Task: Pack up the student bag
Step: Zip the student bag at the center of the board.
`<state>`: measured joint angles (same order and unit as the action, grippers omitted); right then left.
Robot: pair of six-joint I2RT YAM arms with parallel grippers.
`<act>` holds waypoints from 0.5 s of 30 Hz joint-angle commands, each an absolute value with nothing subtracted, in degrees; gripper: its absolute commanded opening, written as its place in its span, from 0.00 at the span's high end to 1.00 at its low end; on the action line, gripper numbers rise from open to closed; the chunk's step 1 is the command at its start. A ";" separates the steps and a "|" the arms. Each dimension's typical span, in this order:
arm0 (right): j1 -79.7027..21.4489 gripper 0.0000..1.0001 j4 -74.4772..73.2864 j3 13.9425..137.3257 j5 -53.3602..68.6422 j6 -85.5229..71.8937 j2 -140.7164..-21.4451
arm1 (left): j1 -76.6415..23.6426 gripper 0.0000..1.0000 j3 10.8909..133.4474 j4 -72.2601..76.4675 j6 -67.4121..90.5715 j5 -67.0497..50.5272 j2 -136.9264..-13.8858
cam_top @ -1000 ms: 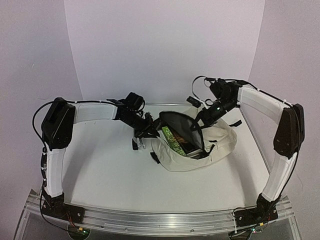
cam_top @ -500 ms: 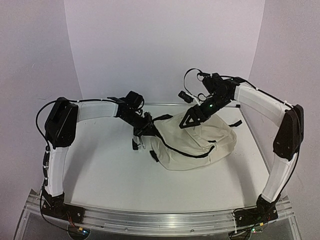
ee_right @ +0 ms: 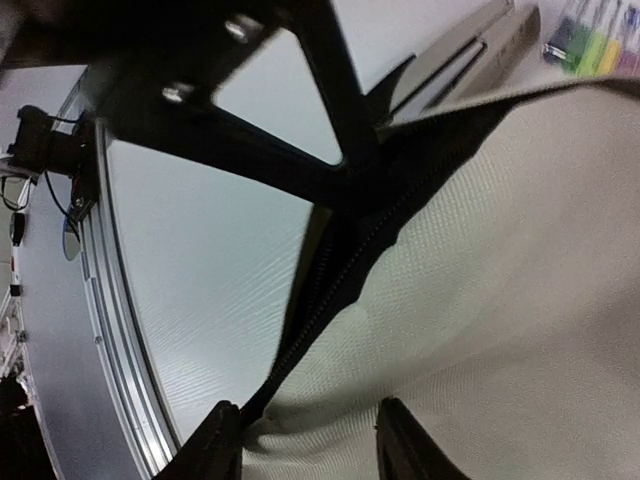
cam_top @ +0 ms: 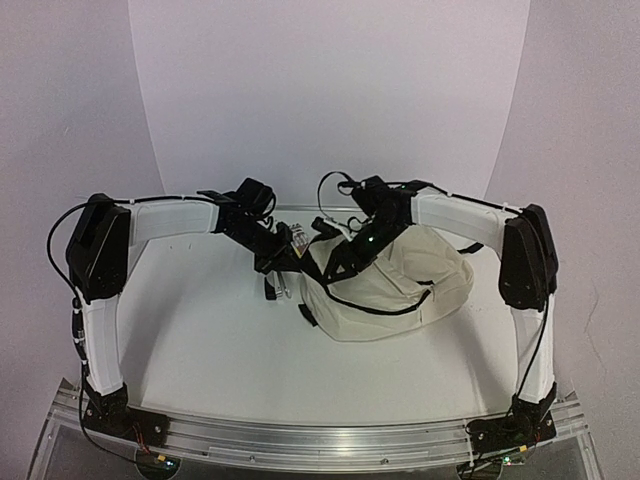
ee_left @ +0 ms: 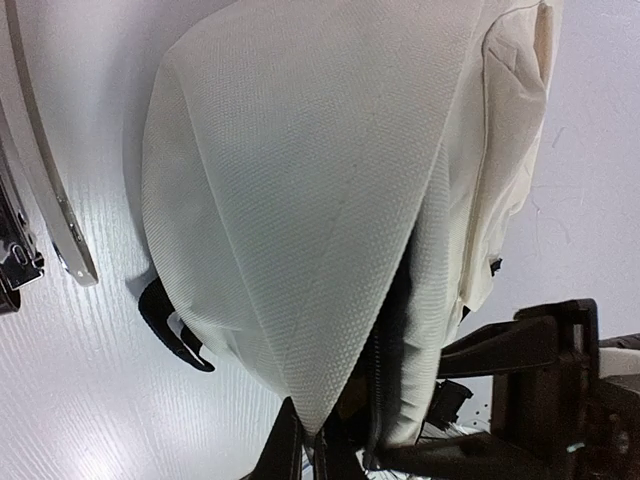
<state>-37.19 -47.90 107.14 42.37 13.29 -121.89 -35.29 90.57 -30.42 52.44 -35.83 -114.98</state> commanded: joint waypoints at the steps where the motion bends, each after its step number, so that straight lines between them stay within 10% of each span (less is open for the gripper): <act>1: -37.25 0.66 -44.20 104.81 36.57 13.25 -123.18 | -34.30 1.00 89.47 -28.65 52.62 -36.33 -109.92; 15: -38.32 0.52 -29.18 100.42 13.57 12.79 -122.18 | -30.03 1.00 92.60 -26.06 52.77 -39.84 -112.13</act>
<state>-39.02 -32.16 101.34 22.27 11.05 -123.57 -31.84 89.40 -28.11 53.36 -37.68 -114.35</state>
